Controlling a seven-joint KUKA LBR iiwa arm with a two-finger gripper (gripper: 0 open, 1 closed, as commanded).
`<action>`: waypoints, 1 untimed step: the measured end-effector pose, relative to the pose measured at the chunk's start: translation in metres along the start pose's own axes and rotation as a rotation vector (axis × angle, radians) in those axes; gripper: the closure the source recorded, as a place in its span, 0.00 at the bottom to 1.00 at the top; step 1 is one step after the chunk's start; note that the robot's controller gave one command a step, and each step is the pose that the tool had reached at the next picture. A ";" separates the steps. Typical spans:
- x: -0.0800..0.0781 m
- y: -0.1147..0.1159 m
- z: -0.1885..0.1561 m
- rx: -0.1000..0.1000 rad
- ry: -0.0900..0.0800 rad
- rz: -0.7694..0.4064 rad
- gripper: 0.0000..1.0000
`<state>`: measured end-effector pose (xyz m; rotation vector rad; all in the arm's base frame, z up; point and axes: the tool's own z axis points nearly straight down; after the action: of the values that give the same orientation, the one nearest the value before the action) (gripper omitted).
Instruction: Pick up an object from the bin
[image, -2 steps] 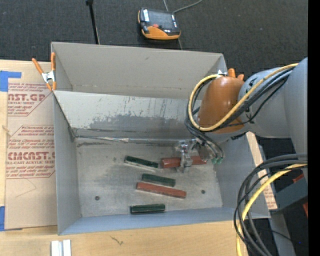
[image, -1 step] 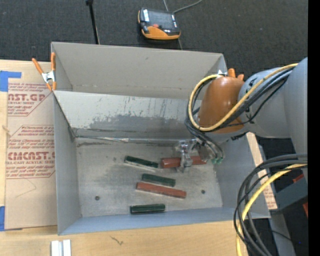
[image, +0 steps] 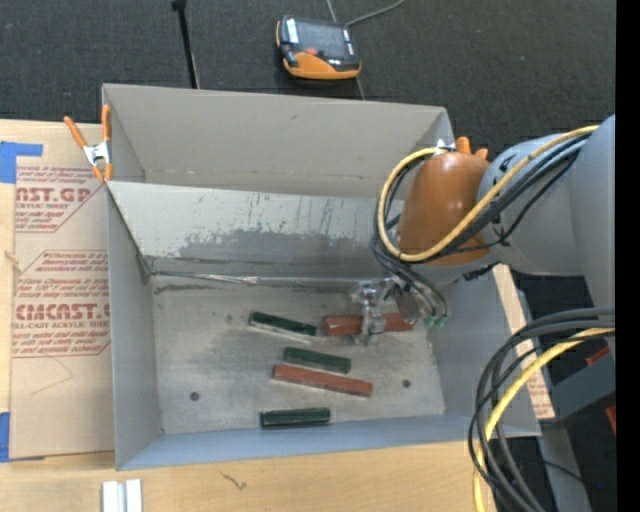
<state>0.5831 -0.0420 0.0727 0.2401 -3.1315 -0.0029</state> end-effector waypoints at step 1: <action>0.000 0.000 -0.010 0.000 0.000 -0.001 1.00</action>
Offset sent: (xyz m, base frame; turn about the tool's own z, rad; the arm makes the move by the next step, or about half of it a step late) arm -0.0002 0.0000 0.1235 0.0000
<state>0.5832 -0.0418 0.0827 0.2422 -3.1317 -0.0023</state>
